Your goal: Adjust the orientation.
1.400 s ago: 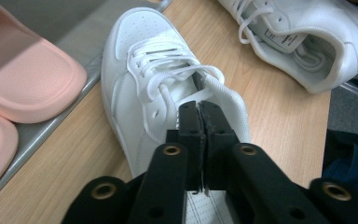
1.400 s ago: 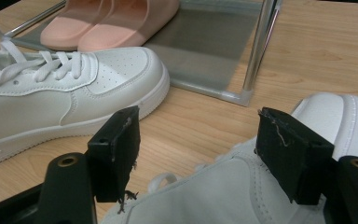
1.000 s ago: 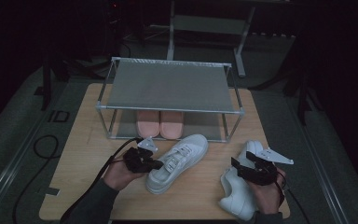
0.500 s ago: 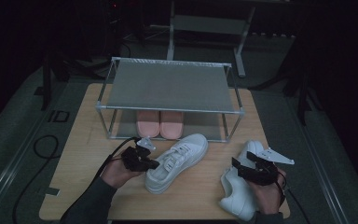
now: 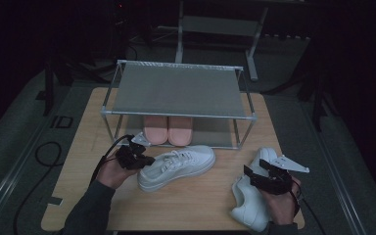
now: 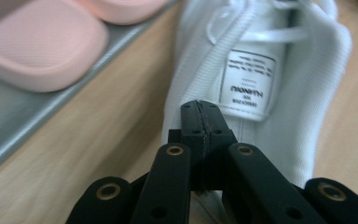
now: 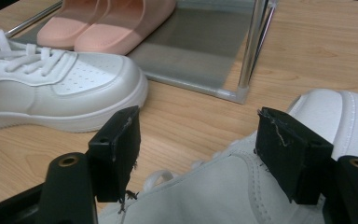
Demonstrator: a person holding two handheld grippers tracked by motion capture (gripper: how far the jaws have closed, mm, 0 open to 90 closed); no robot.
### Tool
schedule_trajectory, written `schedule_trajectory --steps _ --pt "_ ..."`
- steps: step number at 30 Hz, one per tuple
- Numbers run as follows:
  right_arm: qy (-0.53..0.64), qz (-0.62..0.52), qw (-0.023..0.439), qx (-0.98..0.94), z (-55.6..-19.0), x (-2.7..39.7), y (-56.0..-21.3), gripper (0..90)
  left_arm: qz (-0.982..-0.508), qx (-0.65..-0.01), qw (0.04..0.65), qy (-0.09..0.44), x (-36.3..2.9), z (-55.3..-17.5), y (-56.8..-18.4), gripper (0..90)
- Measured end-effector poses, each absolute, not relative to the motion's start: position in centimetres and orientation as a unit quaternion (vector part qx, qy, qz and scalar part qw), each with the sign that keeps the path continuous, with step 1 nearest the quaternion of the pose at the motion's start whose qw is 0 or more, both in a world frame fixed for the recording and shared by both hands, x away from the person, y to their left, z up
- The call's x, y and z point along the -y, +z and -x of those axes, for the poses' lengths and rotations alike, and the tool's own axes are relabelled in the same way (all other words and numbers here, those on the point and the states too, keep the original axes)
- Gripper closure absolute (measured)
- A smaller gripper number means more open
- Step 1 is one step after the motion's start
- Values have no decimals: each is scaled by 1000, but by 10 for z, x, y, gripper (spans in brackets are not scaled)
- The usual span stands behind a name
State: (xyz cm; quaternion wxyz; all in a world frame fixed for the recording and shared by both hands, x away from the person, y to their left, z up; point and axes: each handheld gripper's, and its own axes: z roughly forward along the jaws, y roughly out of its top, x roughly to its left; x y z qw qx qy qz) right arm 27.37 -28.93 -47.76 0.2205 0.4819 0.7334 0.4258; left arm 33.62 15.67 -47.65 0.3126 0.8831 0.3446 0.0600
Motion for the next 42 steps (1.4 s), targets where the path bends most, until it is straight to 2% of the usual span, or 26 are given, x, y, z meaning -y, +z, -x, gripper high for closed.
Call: schedule_trajectory --steps 9,18,24,34,37,42 --pt "425 -479 225 -734 -273 289 -477 303 -868 -352 345 55 -162 -331 -473 884" --pt "424 -477 241 -731 -270 290 -472 340 -862 -310 398 56 -150 -312 -448 845" --pt "424 -490 266 -714 -266 305 -464 495 -863 -292 409 50 -139 -308 -442 831" --pt "382 -531 326 -682 -258 333 -462 831 -862 -287 416 40 -136 -308 -444 827" --pt "360 -540 332 -685 -256 336 -465 891 -862 -285 416 38 -136 -307 -444 823" --pt "328 -543 335 -697 -249 337 -473 898 -861 -286 419 33 -139 -308 -444 822"
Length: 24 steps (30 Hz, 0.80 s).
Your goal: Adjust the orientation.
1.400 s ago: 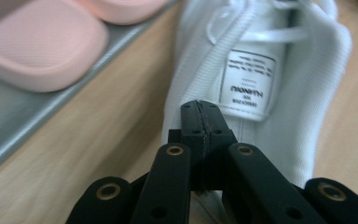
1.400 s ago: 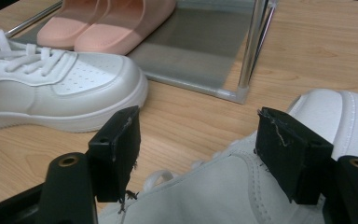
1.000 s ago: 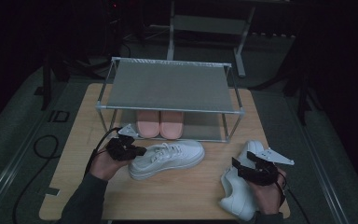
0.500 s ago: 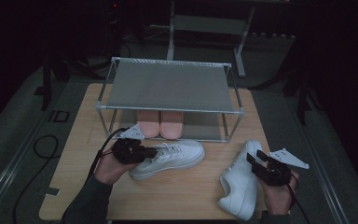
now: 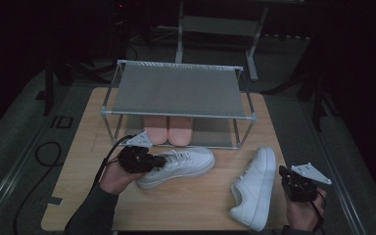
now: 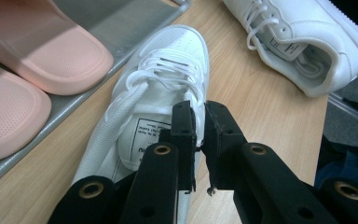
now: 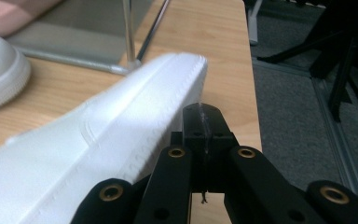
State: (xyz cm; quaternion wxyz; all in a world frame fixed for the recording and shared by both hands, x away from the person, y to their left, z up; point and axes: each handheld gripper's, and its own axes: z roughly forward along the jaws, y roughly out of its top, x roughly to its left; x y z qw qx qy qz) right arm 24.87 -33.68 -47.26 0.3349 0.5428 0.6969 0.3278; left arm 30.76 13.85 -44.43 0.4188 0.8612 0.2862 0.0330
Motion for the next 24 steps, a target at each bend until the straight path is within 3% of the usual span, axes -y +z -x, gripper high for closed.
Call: schedule_trajectory --steps 14,24 --pt "304 -555 271 -725 -232 340 -514 900 -859 -296 416 24 -144 -310 -450 812" --pt "316 -552 242 -733 -232 335 -523 900 -857 -300 418 20 -147 -312 -455 773"
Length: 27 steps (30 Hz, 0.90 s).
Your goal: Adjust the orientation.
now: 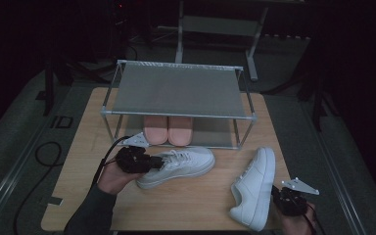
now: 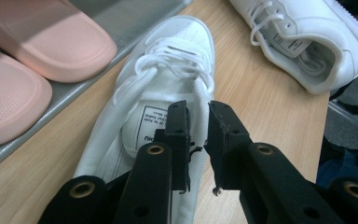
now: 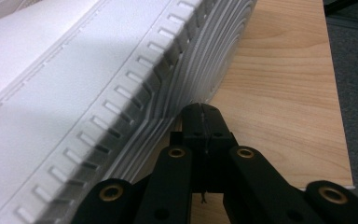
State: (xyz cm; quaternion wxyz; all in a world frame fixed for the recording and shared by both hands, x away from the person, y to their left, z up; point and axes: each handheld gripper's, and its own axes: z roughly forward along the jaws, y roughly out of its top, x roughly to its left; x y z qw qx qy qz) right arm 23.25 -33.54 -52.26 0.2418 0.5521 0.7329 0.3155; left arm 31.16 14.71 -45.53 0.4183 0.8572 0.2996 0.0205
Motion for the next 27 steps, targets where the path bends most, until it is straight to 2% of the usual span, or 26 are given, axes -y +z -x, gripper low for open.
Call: schedule_trajectory --steps 6,27 --pt "321 -553 237 -732 -230 334 -523 900 -859 -300 414 15 -147 -313 -458 748" --pt "349 -506 216 -759 -225 301 -522 900 -860 -299 414 6 -148 -315 -461 746"
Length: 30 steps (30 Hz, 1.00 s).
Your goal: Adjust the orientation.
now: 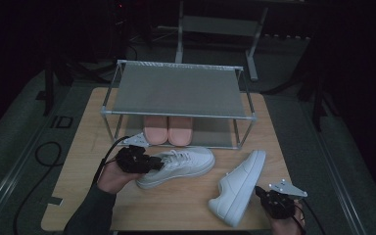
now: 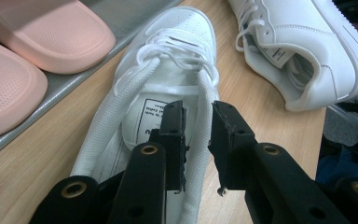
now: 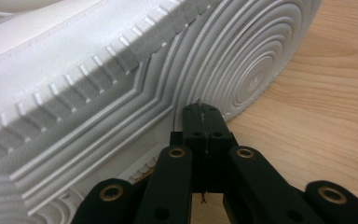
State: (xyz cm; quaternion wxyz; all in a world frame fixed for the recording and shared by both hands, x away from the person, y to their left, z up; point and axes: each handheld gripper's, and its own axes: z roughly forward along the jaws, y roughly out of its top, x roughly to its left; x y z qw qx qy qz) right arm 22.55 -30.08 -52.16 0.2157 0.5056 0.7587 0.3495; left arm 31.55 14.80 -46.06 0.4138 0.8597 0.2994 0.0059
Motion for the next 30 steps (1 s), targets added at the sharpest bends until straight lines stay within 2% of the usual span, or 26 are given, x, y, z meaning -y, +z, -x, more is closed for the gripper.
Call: schedule_trajectory --steps 26,30 --pt "361 -458 192 -789 -230 277 -521 900 -863 -296 410 0 -145 -315 -463 735" --pt "367 -473 211 -773 -232 288 -511 900 -862 -298 411 0 -145 -316 -463 735"
